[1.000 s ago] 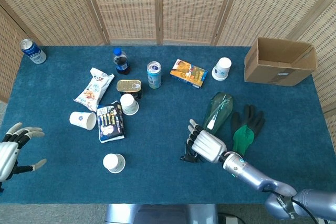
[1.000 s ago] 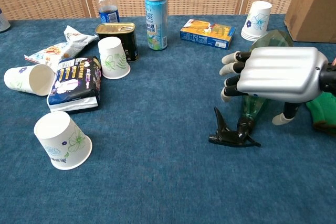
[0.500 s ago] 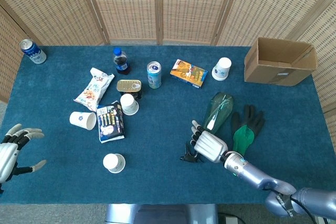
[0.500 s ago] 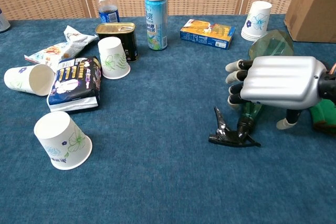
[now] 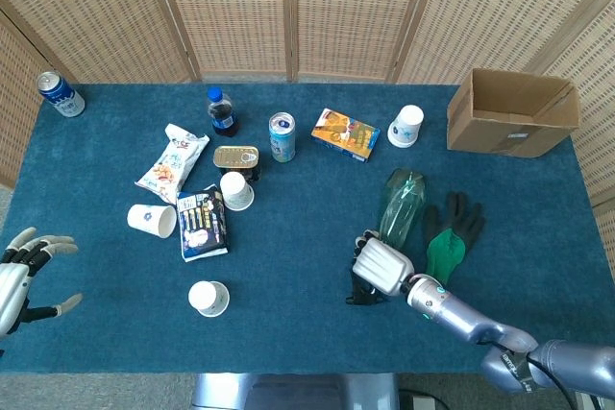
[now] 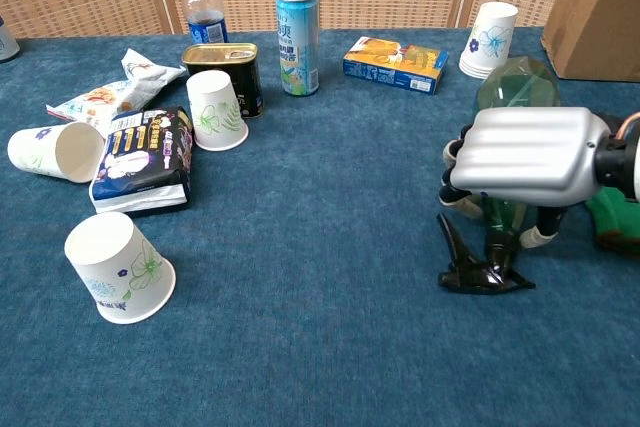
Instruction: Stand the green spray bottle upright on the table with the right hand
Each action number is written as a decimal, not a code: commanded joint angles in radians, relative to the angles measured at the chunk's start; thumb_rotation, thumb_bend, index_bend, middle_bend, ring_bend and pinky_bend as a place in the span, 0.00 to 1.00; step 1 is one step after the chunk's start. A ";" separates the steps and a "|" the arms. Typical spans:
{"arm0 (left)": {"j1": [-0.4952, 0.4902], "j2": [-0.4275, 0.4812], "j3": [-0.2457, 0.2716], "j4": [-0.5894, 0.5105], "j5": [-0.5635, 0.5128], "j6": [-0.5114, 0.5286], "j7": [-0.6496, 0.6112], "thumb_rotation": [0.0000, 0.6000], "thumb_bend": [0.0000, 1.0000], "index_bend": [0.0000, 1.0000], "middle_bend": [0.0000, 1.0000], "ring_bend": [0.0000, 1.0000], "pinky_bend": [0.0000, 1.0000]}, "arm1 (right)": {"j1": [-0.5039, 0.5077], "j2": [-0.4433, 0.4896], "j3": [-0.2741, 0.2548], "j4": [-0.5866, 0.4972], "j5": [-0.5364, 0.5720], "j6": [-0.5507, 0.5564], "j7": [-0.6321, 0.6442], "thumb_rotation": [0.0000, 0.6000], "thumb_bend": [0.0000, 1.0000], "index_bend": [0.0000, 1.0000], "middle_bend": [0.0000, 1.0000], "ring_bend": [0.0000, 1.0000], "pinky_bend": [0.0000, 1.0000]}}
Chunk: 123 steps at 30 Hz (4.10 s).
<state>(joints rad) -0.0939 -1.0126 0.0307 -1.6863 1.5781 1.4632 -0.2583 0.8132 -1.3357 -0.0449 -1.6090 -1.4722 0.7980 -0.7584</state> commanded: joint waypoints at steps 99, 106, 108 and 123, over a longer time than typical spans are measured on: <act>-0.016 0.007 -0.007 -0.042 0.037 0.009 0.039 1.00 0.18 0.29 0.27 0.21 0.04 | -0.172 0.163 0.427 -0.049 0.242 -0.083 1.576 1.00 0.07 0.46 0.46 0.31 0.44; -0.015 0.008 -0.008 -0.046 0.035 0.011 0.044 0.99 0.18 0.29 0.27 0.21 0.04 | -0.156 0.172 0.427 -0.034 0.221 -0.103 1.613 1.00 0.06 0.43 0.44 0.29 0.42; -0.015 0.008 -0.008 -0.046 0.034 0.011 0.045 0.99 0.18 0.30 0.27 0.21 0.03 | -0.155 0.175 0.425 -0.034 0.217 -0.107 1.620 1.00 0.06 0.42 0.43 0.28 0.41; -0.018 0.005 -0.009 -0.043 0.034 0.007 0.045 0.99 0.18 0.29 0.27 0.21 0.05 | -0.141 0.199 0.410 -0.027 0.168 -0.125 1.690 1.00 0.04 0.33 0.37 0.22 0.34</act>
<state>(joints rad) -0.1121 -1.0080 0.0215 -1.7294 1.6118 1.4701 -0.2131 0.6713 -1.1382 0.3665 -1.6368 -1.3022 0.6731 0.9292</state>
